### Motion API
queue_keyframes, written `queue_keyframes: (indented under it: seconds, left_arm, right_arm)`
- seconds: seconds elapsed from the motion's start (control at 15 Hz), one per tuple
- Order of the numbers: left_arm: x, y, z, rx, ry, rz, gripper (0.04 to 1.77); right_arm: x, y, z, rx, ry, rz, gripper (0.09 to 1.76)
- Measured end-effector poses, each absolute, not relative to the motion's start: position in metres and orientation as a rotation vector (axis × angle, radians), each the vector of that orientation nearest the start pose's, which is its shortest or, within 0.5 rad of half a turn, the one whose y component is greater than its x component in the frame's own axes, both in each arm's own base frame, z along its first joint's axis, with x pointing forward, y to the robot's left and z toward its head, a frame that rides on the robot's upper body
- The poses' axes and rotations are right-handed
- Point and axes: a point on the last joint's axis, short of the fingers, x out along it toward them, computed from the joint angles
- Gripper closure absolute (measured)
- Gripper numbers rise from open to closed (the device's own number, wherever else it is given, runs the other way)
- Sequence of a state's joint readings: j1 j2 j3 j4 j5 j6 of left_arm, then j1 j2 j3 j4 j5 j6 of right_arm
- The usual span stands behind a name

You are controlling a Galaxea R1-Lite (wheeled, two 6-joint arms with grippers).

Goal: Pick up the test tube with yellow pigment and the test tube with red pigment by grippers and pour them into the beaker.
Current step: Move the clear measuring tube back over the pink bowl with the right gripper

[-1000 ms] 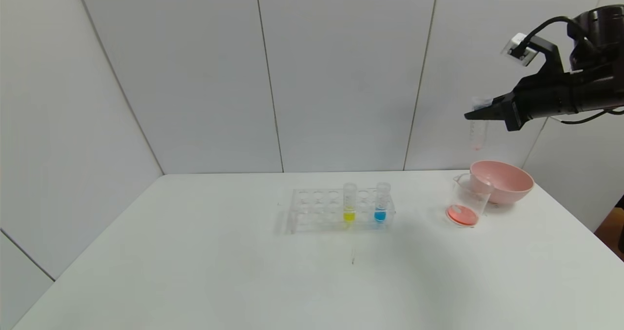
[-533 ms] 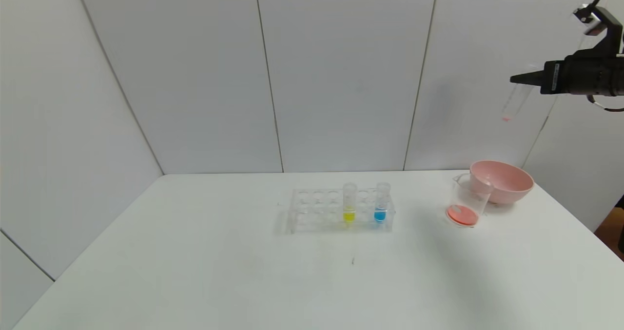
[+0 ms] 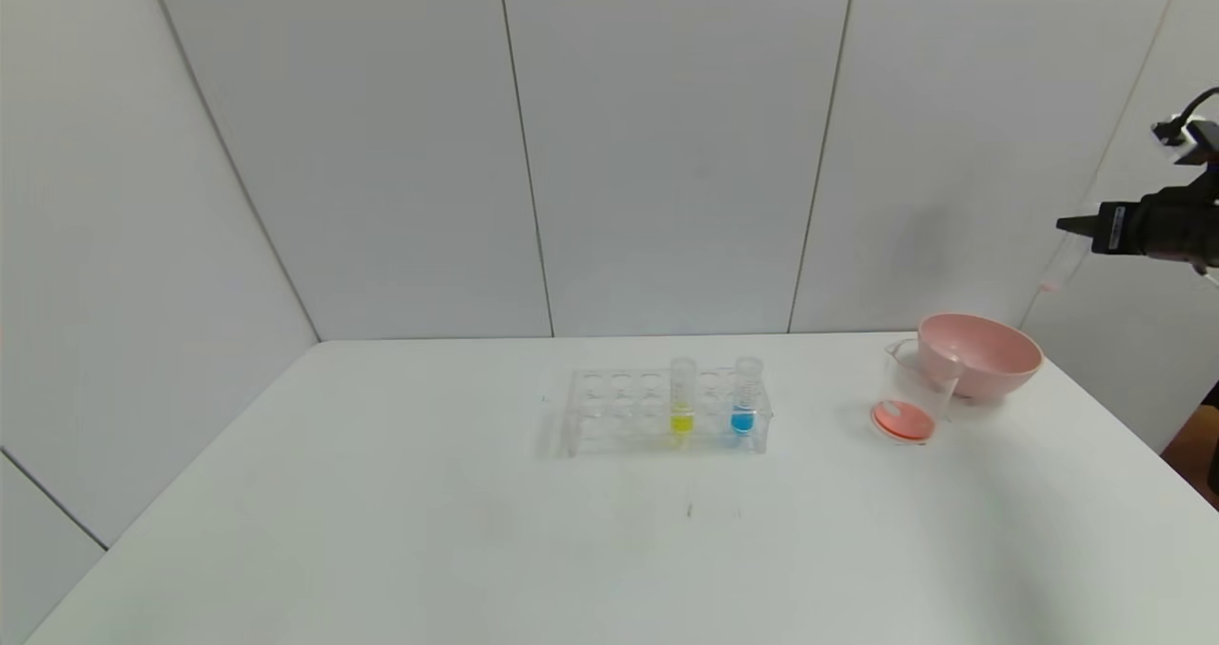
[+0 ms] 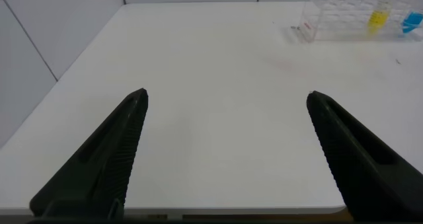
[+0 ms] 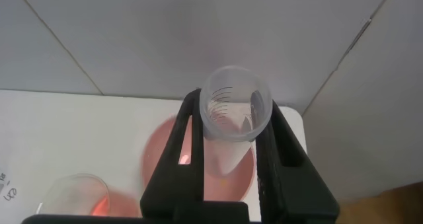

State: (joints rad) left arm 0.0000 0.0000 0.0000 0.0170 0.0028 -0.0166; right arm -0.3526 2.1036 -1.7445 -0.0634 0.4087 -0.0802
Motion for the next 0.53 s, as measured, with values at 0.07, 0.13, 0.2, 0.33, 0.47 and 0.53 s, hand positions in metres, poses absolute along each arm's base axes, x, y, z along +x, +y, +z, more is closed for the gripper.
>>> queue_keyframes:
  seconds: [0.07, 0.13, 0.2, 0.33, 0.47, 0.53]
  left_arm:
    - [-0.023, 0.0, 0.074, -0.017, 0.017, 0.003, 0.09]
    - [-0.023, 0.0, 0.074, -0.016, 0.017, 0.003, 0.09]
    - [-0.023, 0.0, 0.074, -0.017, 0.017, 0.003, 0.09]
    - [-0.023, 0.0, 0.074, -0.017, 0.017, 0.003, 0.09]
    - [-0.023, 0.0, 0.074, -0.017, 0.017, 0.003, 0.09]
    - [-0.023, 0.0, 0.074, -0.016, 0.017, 0.003, 0.09]
  right_arm:
    - [0.416, -0.144, 0.224, 0.031, 0.274, 0.06, 1.34]
    - [0.416, -0.143, 0.212, 0.026, 0.262, 0.06, 1.34]
    - [0.417, -0.141, 0.202, 0.018, 0.24, 0.065, 1.34]
    - [0.42, -0.129, 0.186, 0.013, 0.229, 0.089, 1.34]
    - [0.427, -0.12, 0.175, 0.013, 0.22, 0.107, 1.34]
    - [0.431, -0.119, 0.17, 0.017, 0.208, 0.109, 1.34]
